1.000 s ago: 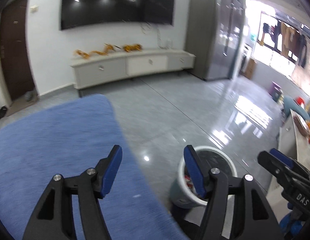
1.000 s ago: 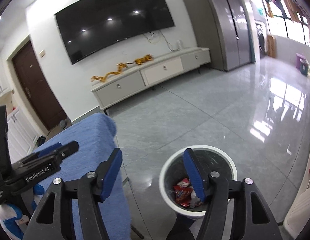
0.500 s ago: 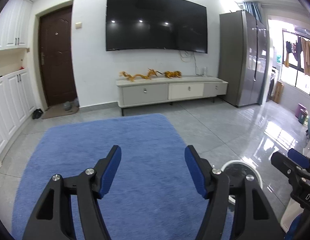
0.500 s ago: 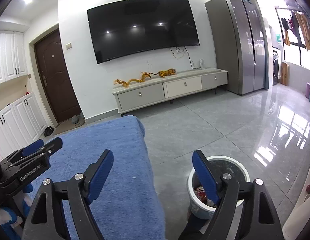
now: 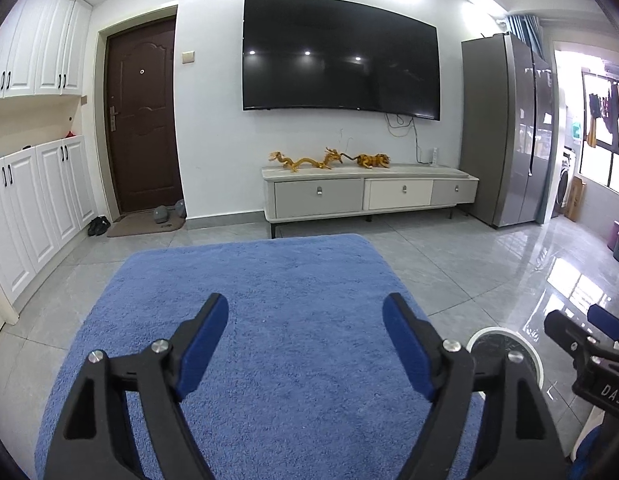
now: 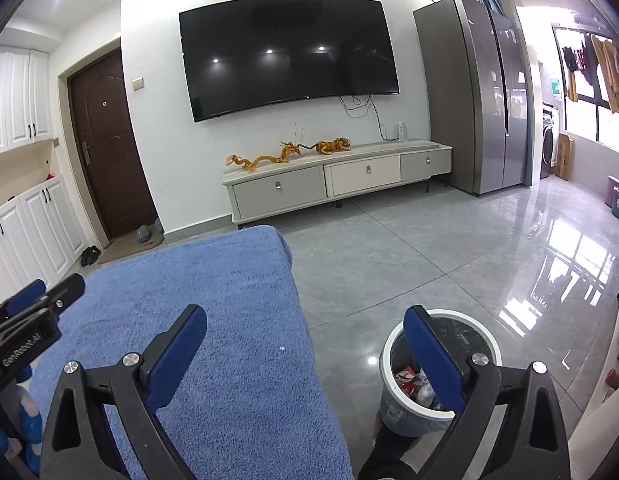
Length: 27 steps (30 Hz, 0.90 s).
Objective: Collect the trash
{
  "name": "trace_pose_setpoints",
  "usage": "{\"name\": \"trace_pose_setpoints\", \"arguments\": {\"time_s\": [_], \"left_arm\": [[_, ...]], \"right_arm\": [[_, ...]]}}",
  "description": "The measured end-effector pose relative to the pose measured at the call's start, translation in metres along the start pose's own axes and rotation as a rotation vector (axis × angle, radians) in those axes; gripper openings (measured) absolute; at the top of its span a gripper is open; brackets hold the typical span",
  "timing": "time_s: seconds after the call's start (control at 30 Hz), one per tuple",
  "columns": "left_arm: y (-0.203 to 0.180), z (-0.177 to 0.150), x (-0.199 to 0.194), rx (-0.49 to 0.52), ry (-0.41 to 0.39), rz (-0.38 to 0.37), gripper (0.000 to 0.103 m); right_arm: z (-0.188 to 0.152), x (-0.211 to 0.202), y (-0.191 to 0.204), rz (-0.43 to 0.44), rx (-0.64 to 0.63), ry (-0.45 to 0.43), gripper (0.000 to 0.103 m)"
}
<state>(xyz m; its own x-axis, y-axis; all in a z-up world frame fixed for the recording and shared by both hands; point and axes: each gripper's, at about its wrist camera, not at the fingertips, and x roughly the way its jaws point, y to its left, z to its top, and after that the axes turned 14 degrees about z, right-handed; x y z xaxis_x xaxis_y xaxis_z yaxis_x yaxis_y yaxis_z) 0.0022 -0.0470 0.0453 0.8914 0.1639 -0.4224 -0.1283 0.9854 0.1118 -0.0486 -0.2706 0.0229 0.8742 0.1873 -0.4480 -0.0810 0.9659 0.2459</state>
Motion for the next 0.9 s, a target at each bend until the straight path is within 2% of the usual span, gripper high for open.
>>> {"name": "trace_pose_setpoints", "arguments": {"time_s": [0.47,0.9], "left_arm": [[0.007,-0.006,0.006,-0.023,0.011,-0.011,0.081],[0.013,-0.010,0.002,-0.044,0.007,-0.048,0.081]], "right_arm": [[-0.008,0.006,-0.004,-0.086,-0.024,-0.017,0.103],[-0.010,0.004,-0.002,-0.106,-0.029,-0.028,0.103]]}}
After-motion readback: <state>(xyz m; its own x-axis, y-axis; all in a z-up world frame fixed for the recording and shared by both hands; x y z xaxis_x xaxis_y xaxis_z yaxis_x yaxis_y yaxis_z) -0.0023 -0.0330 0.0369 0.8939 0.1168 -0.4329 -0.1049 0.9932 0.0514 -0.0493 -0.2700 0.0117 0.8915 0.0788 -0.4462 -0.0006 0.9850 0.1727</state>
